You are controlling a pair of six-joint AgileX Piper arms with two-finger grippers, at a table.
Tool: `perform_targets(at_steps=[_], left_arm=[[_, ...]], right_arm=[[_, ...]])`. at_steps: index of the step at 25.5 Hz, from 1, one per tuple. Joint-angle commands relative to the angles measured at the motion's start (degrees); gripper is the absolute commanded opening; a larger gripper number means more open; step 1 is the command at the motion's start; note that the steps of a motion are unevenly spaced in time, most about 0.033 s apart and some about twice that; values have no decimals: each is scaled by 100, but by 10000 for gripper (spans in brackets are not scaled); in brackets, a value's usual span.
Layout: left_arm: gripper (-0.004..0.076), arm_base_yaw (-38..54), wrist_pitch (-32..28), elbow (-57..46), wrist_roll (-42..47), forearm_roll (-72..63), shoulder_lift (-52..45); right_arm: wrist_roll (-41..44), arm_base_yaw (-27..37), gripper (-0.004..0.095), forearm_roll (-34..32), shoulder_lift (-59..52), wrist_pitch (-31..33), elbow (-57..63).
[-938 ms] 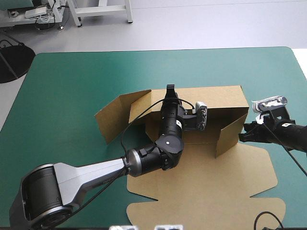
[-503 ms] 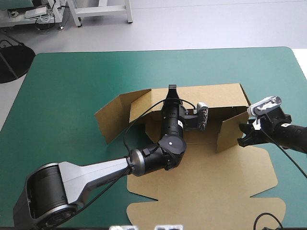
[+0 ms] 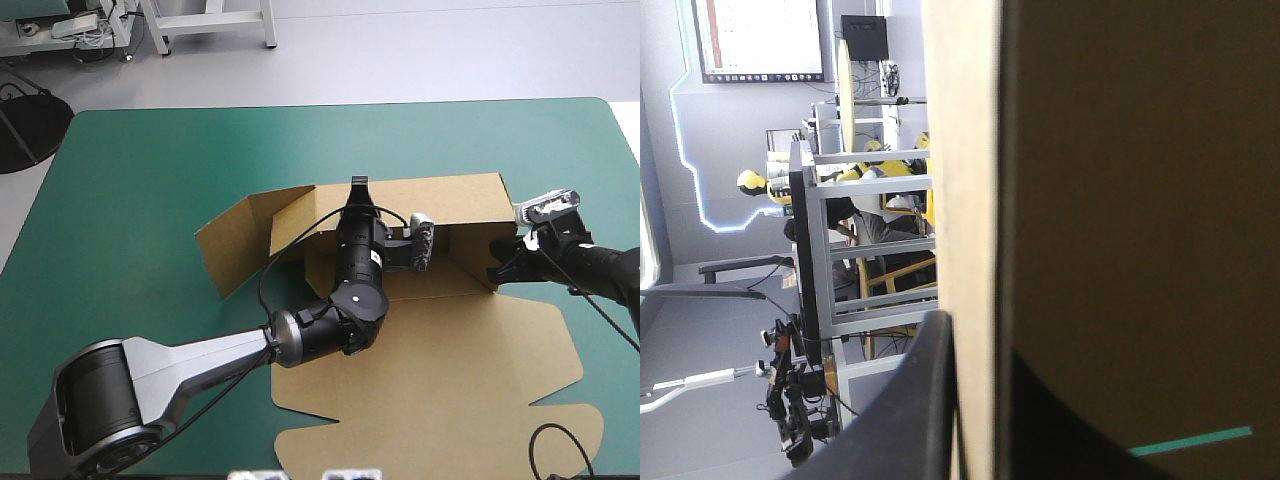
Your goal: Fold the box
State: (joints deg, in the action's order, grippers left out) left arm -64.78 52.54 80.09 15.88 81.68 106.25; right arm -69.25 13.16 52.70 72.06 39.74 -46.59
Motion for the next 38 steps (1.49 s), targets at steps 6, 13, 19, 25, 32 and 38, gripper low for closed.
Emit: perform_targets(at_steps=[6,13,19,25,32,38], left_arm=[[-8,-31,-299,-15,83,-419,-64],[-8,-31,-222,-15,123,-328,-64],[-3,-31,-246,-15,123,-305,-64],[148,-31,-246,-15,123,-282,-64],[409,-31,-332,-15,123,-241,-64],[407,-56,-262,-15,482,-153,-77]], right_arm=[[-245,15,-11,495,181,-227,-141],[-230,15,-11,495,181,-39,-141],[-230,15,-11,495,181,-39,-141],[-230,15,-11,485,181,-39,-141],[-207,15,-11,485,181,-39,-141],[-99,15,-11,476,181,-39,-141]])
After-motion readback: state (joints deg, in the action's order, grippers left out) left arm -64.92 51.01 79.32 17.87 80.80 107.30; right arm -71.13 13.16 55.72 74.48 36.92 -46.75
